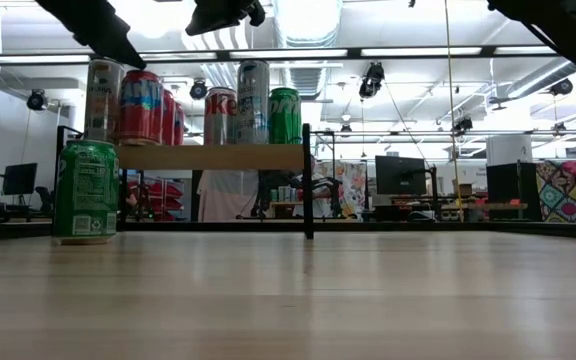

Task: Place canned beverage on shelf
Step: Put the red soda can aligned with the other red soda cans on the shelf

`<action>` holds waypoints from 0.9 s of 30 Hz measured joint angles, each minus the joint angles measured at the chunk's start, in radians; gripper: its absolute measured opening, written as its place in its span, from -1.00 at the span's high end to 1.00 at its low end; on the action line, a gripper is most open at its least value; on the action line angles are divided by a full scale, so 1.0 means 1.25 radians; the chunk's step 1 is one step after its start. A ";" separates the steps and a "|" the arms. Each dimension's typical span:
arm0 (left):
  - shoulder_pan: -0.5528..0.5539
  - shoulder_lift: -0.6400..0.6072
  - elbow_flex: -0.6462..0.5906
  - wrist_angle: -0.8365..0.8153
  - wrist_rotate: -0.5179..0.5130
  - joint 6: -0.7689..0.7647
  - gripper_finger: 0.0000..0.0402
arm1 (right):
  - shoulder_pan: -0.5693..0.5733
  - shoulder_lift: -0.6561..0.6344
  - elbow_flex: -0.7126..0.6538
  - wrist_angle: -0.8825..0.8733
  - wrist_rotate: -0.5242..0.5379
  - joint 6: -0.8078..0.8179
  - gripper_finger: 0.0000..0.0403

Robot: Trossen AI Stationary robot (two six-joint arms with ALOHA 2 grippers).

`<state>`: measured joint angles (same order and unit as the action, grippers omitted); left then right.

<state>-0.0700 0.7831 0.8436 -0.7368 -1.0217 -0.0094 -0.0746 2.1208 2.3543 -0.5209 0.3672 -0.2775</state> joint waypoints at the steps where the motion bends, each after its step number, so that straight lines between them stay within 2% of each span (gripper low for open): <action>1: 0.000 -0.003 0.000 -0.004 0.001 0.000 1.00 | 0.000 0.000 0.000 0.000 0.000 0.000 0.96; 21: 0.000 -0.023 0.009 -0.039 0.015 -0.003 1.00 | 0.000 0.000 0.000 0.000 0.000 0.005 0.95; 27: 0.001 -0.016 0.010 0.049 0.030 0.027 1.00 | 0.000 0.000 0.000 0.000 0.000 0.004 0.95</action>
<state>-0.0683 0.7630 0.8562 -0.6758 -0.9842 0.0244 -0.0746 2.1208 2.3541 -0.5209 0.3672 -0.2724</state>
